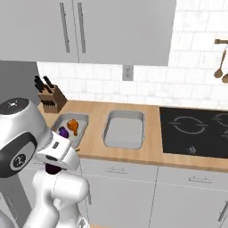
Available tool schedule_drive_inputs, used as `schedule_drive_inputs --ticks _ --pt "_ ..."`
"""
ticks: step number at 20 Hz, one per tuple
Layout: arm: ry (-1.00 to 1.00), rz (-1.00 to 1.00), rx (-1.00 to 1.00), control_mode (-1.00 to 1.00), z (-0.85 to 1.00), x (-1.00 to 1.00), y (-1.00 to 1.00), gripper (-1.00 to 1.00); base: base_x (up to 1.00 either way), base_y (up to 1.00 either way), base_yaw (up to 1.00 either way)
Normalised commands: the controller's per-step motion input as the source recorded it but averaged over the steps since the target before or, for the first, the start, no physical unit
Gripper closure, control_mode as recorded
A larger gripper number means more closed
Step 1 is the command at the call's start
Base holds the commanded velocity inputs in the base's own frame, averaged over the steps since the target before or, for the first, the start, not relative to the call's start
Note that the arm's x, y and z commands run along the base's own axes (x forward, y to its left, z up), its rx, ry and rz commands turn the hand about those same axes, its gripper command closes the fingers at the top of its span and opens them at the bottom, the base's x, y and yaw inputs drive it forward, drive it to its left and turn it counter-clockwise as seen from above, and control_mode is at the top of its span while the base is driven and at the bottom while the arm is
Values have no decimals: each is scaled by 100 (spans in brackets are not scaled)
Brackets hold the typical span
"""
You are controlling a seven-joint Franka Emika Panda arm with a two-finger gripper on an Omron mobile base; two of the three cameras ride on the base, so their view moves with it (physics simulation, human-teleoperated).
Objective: Place one eggplant and one chicken drumstick in each tupperware on the nearby counter, to pack two identical lunches.
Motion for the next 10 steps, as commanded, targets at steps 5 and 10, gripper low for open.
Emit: schedule_drive_inputs --ticks 5,10 --pt "0 0 0 100 0 0 0 100 24 -80 16" --pt "0 0 0 100 0 0 0 100 71 -12 3"
